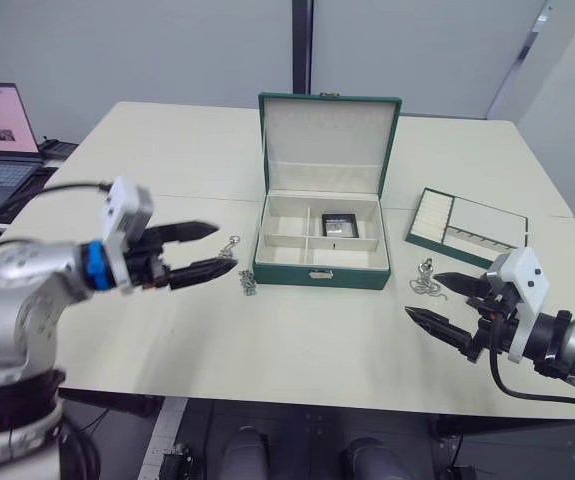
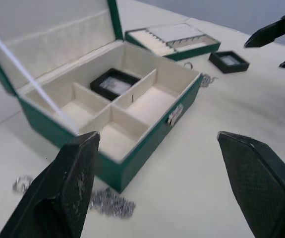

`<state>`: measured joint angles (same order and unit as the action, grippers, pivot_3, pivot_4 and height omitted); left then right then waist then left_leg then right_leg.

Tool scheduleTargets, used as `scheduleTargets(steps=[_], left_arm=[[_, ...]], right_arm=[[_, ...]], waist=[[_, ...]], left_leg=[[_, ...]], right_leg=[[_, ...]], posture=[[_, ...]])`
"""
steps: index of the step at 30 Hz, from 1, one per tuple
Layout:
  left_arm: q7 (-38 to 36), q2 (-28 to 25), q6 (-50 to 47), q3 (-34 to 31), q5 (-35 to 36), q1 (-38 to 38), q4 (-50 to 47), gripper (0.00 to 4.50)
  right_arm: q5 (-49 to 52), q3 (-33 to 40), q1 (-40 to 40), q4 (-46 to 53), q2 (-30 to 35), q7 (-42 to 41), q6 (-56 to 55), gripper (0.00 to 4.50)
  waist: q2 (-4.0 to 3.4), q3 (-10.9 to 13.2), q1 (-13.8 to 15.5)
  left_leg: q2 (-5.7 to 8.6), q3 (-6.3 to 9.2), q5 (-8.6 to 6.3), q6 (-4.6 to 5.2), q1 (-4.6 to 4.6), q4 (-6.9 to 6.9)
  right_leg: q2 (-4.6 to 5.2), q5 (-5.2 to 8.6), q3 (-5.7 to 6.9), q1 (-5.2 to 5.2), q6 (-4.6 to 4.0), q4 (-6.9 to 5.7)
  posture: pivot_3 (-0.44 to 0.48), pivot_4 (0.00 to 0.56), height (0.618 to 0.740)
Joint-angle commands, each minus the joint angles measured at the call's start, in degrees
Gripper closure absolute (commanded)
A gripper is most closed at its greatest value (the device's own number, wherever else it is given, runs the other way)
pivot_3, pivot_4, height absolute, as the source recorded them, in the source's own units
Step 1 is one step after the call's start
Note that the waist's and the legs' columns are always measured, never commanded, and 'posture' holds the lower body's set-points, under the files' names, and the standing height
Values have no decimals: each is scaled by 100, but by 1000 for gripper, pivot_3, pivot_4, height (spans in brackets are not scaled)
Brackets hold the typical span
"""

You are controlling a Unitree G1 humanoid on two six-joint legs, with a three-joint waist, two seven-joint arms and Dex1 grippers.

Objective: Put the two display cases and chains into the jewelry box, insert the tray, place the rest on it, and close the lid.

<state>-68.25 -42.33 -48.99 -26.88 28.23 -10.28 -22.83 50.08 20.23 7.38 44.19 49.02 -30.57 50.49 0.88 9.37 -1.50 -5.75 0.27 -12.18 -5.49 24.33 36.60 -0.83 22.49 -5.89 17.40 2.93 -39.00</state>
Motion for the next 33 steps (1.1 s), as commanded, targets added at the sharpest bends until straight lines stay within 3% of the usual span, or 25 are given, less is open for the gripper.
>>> scheduleTargets(steps=[1,14,19,23,33], left_arm=[[86,28,503,-729,239,739,-248,606],[-326,-103,1623,-1723,745,2703,165,606],[-396,-395,1210,-1717,1162,2929,291,606],[-335,-589,949,-1733,1399,3035,331,7],[-319,-552,1549,-1688,1160,3058,374,7]], right_arm=[[-135,-41,138,155,67,-147,-144,0],[-250,235,771,173,128,-552,-269,0],[-263,290,794,150,124,-612,-284,0],[-278,334,805,124,128,-652,-302,0],[-375,346,817,106,98,-752,-369,0]], waist=[[1,-1,-5],[21,-13,-28],[35,-21,-27],[37,-22,-29],[38,-22,-27]], left_leg=[[0,0,-2,3,-1,-1],[3,-7,-8,10,-22,-25],[3,-19,-9,10,-43,-48],[3,-23,-9,10,-44,-51],[3,-26,-9,10,-44,-54]], right_leg=[[0,0,0,-2,0,-1],[2,2,-8,-4,-3,5],[2,4,-17,-7,-6,7],[2,4,-23,-3,-6,8],[2,5,-26,0,-7,8]], posture=[[0,150,740],[0,150,740],[0,150,740],[0,150,740],[0,150,740]])
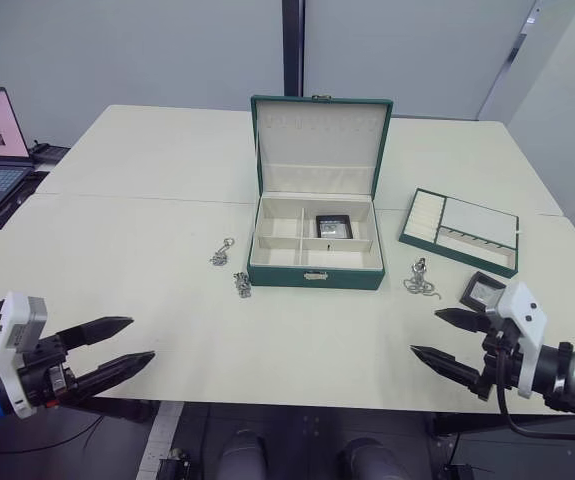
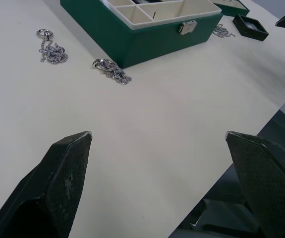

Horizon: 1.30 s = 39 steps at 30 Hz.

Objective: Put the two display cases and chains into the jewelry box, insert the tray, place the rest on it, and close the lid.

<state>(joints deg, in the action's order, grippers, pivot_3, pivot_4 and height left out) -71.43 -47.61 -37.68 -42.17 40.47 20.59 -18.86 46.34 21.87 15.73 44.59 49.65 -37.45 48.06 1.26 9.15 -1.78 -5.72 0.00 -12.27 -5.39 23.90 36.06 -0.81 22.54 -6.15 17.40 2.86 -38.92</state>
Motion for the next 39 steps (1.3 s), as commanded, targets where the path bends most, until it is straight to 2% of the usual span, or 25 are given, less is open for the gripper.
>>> scheduleTargets(steps=[1,6,9,14,17,22,29,36,39], left_arm=[[39,16,547,-145,-113,-38,-28,7],[281,80,678,-127,-21,-93,-34,7],[674,184,771,-126,-35,-330,-4,7],[1573,238,661,-93,-271,-490,-282,7],[1572,157,544,-100,-111,-453,-304,7],[1704,82,345,-153,-13,-412,-441,7],[1765,92,214,-201,122,-297,-600,7],[1833,111,106,-247,176,-221,-729,7],[2388,55,-522,-32,292,-399,-721,7]], right_arm=[[-5,170,-40,68,31,-57,-130,0],[0,116,-164,73,55,-62,-139,0],[63,-19,-557,161,185,-57,-111,0],[658,-339,-1824,305,309,251,218,0],[988,-813,-2854,301,215,618,484,0],[1418,-1178,-3755,252,155,1012,784,0],[1609,-1378,-4063,198,136,1170,843,0],[1534,-1428,-3857,213,159,1069,719,0],[1516,-1443,-3810,212,161,1025,688,0]], waist=[[0,0,0],[0,0,0],[0,1,-4],[2,2,-16],[1,4,-28],[6,4,7],[7,4,-6],[8,3,-6],[8,3,-6]], left_leg=[[0,-1,0,0,0,0],[0,-7,0,0,0,-2],[0,-12,0,0,-1,-2],[0,-20,-1,1,-1,-4],[0,-27,-1,0,0,-7],[0,-33,-2,-1,8,-11],[-2,-35,-2,-1,7,-12],[-2,-37,-2,-1,8,-12],[-2,-37,-2,-1,7,-12]], right_leg=[[0,0,-1,1,0,0],[0,0,-9,4,0,0],[0,0,-16,8,0,-1],[-2,0,-32,17,-1,-3],[-3,0,-45,27,-1,-4],[1,0,-49,71,-1,-3],[0,0,-52,76,-1,-5],[0,0,-55,78,-1,-6],[0,0,-55,79,-1,-6]], posture=[[0,150,740],[0,150,740],[0,150,740],[0,150,740],[0,150,740],[0,150,740],[0,150,740],[0,150,740],[0,150,740]])
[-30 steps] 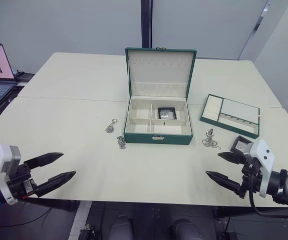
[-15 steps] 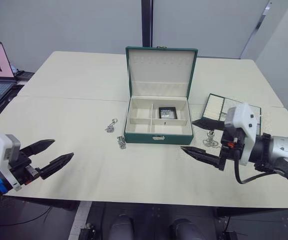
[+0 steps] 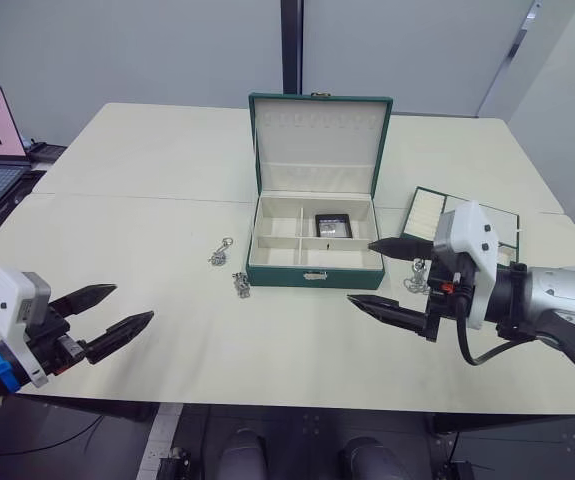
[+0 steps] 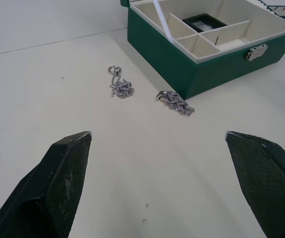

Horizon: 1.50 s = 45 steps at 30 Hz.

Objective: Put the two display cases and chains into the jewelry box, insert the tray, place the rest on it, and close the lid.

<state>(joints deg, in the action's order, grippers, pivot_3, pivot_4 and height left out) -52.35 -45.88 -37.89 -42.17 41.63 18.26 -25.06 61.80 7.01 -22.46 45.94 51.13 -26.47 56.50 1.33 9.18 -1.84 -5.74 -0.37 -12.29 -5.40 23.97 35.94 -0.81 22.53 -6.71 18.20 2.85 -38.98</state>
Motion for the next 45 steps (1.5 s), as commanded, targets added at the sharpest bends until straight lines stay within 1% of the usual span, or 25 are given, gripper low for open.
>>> scheduleTargets(steps=[1,3,7,10,15,20,23,26,31,40,45], left_arm=[[669,-143,-730,44,226,-263,-69,7],[1079,-83,-1004,172,248,-561,1,7],[1640,259,-1047,394,222,-1015,-96,7],[1860,389,-1156,546,285,-1203,-204,7],[2166,493,-1132,873,175,-1441,-243,7],[2521,549,-1217,1183,93,-1746,-103,7],[2807,552,-1285,1402,-98,-2009,43,7],[3017,674,-1108,1675,-353,-2452,388,7],[3183,915,-893,2325,-842,-3043,846,7],[3540,1476,-349,2903,-1629,-3660,1682,7],[3606,1754,-77,3201,-2004,-3862,2106,7]], right_arm=[[-33,38,12,75,12,-79,-160,0],[-5,32,7,79,4,-67,-143,0],[175,20,-191,55,5,145,20,0],[479,-9,-593,-40,16,467,241,0],[1056,-127,-1300,-223,-13,986,532,0],[1291,-287,-1626,-311,-43,1272,616,0],[1360,-342,-1685,-347,-32,1336,625,0],[1375,-416,-1748,-403,-47,1367,636,0],[1362,-538,-1863,-496,-58,1355,651,0],[1317,-598,-1982,-603,3,1247,698,0],[1312,-604,-2000,-635,27,1176,746,0]], waist=[[-1,0,3],[0,0,6],[3,1,6],[3,1,-10],[2,2,-2],[4,2,0],[4,2,2],[4,2,5],[4,2,11],[4,2,13],[4,2,22]], left_leg=[[0,0,0,0,0,0],[1,3,0,0,0,0],[2,1,0,0,1,1],[0,-6,0,0,2,0],[-1,-10,0,-1,2,-4],[0,-13,0,-1,6,-3],[1,-13,0,-1,7,-3],[1,-13,1,-1,7,-2],[1,-15,1,-1,12,-2],[1,-16,2,-3,17,-2],[2,-17,7,-11,22,-1]], right_leg=[[0,0,0,0,0,0],[0,0,2,1,0,-1],[1,0,-1,-3,0,0],[-1,-1,-8,-10,0,-4],[-2,-1,-16,-11,0,-4],[0,-1,-17,-8,0,-2],[0,-1,-18,-8,0,-3],[-1,-1,-17,-7,1,-3],[-1,-2,-17,-7,1,-3],[-1,-2,-17,-3,2,-2],[0,-2,-16,-3,3,-1]], posture=[[0,150,740],[0,150,740],[0,150,740],[0,150,740],[0,150,740],[0,150,740],[0,150,740],[0,150,740],[0,150,740],[0,150,740],[0,150,740]])
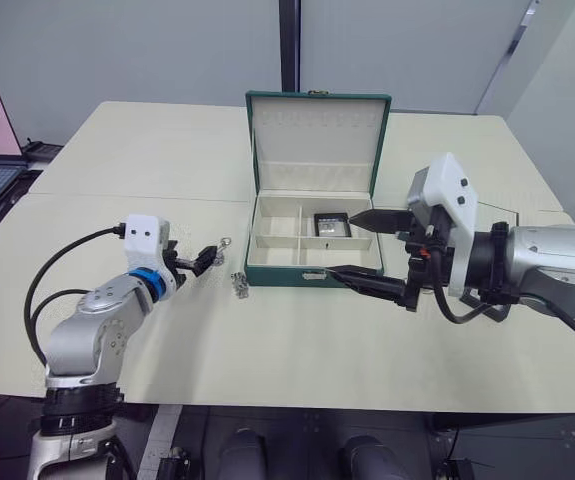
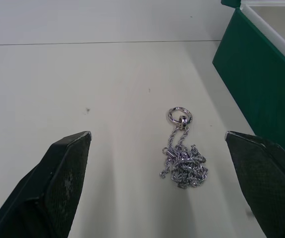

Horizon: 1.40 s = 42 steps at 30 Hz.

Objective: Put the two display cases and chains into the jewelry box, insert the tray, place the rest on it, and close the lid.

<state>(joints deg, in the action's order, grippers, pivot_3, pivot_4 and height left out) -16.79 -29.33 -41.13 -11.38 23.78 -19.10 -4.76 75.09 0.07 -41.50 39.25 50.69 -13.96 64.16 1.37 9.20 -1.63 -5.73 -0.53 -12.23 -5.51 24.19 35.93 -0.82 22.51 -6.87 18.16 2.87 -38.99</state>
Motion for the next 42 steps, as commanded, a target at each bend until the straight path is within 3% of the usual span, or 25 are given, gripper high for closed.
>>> scheduleTargets(steps=[1,25,28,39,40,42], left_arm=[[59,144,289,147,-267,-147,133,7],[-56,653,827,485,-1001,-249,1086,7],[-36,696,800,442,-978,-165,1048,603],[-111,712,730,413,-998,-76,1001,4012],[-131,702,731,428,-1005,-84,1008,4267],[-181,669,747,469,-1032,-95,1022,4352]], right_arm=[[-18,97,-96,29,78,-92,-12,0],[40,173,-36,106,229,-175,6,0],[45,184,-26,112,253,-190,-1,0],[-1,155,-43,91,250,-265,-23,0],[-9,149,-43,90,244,-267,-25,0],[-19,143,-44,90,238,-271,-28,0]], waist=[[0,0,0],[-1,0,8],[-1,0,8],[-2,-1,9],[-2,-1,9],[-2,-1,9]], left_leg=[[0,-1,0,0,0,0],[0,-1,4,-7,2,0],[0,-1,4,-7,2,0],[1,-2,4,-6,1,0],[1,-2,3,-6,1,0],[2,-1,3,-6,1,0]], right_leg=[[1,0,0,0,0,0],[0,0,1,-1,1,1],[0,0,1,-2,1,1],[2,0,1,-3,1,1],[2,0,1,-3,1,1],[2,0,1,-3,1,1]], posture=[[0,150,740],[0,150,740],[0,150,740],[0,150,740],[0,150,740],[0,150,740]])
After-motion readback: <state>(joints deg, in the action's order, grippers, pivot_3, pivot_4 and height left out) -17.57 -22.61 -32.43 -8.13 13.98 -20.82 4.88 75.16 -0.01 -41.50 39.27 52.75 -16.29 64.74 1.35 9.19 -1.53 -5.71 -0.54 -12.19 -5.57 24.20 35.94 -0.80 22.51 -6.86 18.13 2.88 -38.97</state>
